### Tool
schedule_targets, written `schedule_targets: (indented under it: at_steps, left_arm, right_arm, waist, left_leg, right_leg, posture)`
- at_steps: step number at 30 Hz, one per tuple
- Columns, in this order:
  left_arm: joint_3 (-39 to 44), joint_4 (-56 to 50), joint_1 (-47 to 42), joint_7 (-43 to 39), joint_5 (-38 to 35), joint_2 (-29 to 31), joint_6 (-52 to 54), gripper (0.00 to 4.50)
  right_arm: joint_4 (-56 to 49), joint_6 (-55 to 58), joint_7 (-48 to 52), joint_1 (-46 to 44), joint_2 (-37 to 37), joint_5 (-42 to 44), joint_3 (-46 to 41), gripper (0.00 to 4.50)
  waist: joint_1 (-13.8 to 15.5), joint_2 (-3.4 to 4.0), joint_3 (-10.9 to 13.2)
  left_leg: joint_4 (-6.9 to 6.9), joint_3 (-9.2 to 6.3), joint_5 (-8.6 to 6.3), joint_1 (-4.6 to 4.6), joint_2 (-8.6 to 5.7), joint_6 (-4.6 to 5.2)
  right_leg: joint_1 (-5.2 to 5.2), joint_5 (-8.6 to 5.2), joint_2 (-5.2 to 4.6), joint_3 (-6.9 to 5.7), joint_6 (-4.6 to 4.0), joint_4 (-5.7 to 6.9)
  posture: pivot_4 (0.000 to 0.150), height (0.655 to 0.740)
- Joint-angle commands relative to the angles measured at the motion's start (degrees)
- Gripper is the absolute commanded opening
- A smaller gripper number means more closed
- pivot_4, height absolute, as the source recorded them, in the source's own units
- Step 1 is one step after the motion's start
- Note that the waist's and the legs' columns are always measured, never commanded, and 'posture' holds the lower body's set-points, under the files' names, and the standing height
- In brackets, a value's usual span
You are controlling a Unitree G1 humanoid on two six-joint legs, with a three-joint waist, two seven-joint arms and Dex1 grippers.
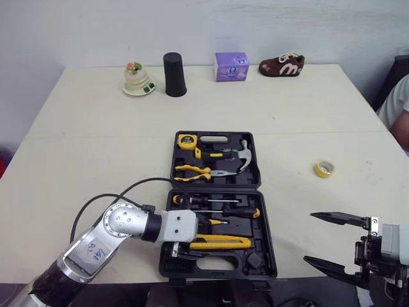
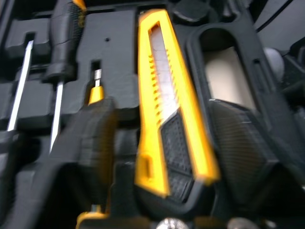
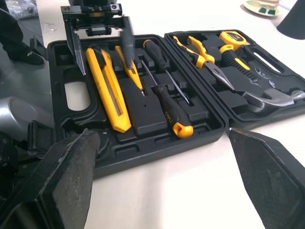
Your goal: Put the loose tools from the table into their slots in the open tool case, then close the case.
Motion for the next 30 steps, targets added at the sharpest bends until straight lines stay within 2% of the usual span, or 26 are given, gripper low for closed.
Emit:
schedule_targets:
  at_steps: [1,8,10,11,18,19,30]
  left_arm:
    - [0.19,0.74,-0.49,-2.81,-0.45,-0.22,-3.41,4.44]
    - [4.11,1.44,-0.05,-7.83,-7.19,-2.59,-9.1,4.44]
    - [5.2,2.1,-0.03,-7.93,-10.69,-5.28,-9.03,3.89]
    - [5.3,2.16,0.08,-8.55,-12.11,-6.11,-8.79,3.49]
    - [1.98,5.75,-0.24,-8.0,-7.1,-7.56,-8.85,0.24]
    - [1.58,5.96,-0.25,-8.36,-6.84,-7.48,-8.65,0.06]
    - [-3.39,10.28,1.38,-8.52,0.62,-4.88,-6.57,0.06]
  right_arm:
    - [-0.85,-0.21,-0.32,-0.06,-0.08,0.11,-0.42,4.5]
    - [-1.01,0.04,-1.0,-0.1,0.15,-0.08,-0.46,4.5]
    - [-1.11,0.08,-1.25,0.6,0.5,-0.19,-0.57,4.5]
    - [-1.11,-0.03,-1.24,1.0,0.66,-0.28,-0.64,4.5]
    - [-1.01,-0.26,-1.61,1.78,0.93,-0.57,-1.0,4.5]
    - [-0.98,-0.25,-1.65,1.78,0.89,-0.58,-1.06,4.5]
    - [0.0,-0.43,-2.13,2.56,1.1,-1.0,-1.5,4.5]
  waist:
    - [0.03,0.0,0.0]
    - [0.05,0.0,0.01]
    - [0.06,0.0,0.01]
    - [0.06,-0.01,0.01]
    - [-0.04,-0.01,0.02]
    - [-0.03,-0.02,0.02]
    - [0.0,-0.01,0.01]
  left_leg:
    - [0.01,0.0,0.0,-0.02,0.0,0.0]
    - [0.05,0.02,0.0,-0.09,0.0,-0.02]
    - [0.06,0.02,0.0,-0.09,-0.01,-0.02]
    - [0.09,0.01,-0.01,-0.11,-0.01,-0.01]
    - [0.12,0.01,0.0,-0.07,-0.02,-0.02]
    - [0.13,0.0,0.0,-0.08,-0.02,-0.02]
    - [0.13,-0.01,-0.02,-0.08,0.01,0.0]
  right_leg:
    - [-0.03,0.0,0.0,0.0,0.0,0.01]
    - [-0.06,0.0,0.0,-0.01,0.0,0.0]
    - [-0.06,0.0,0.0,0.0,0.0,-0.01]
    - [-0.06,0.0,-0.01,-0.01,0.0,0.01]
    - [-0.05,0.01,0.02,0.0,0.02,0.04]
    - [-0.05,0.01,0.02,0.0,0.02,0.05]
    - [-0.04,0.0,0.01,-0.01,0.01,0.03]
  posture:
    - [0.15,0.74]
    - [0.15,0.74]
    - [0.15,0.74]
    - [0.15,0.74]
    - [0.15,0.74]
    - [0.15,0.74]
    - [0.15,0.74]
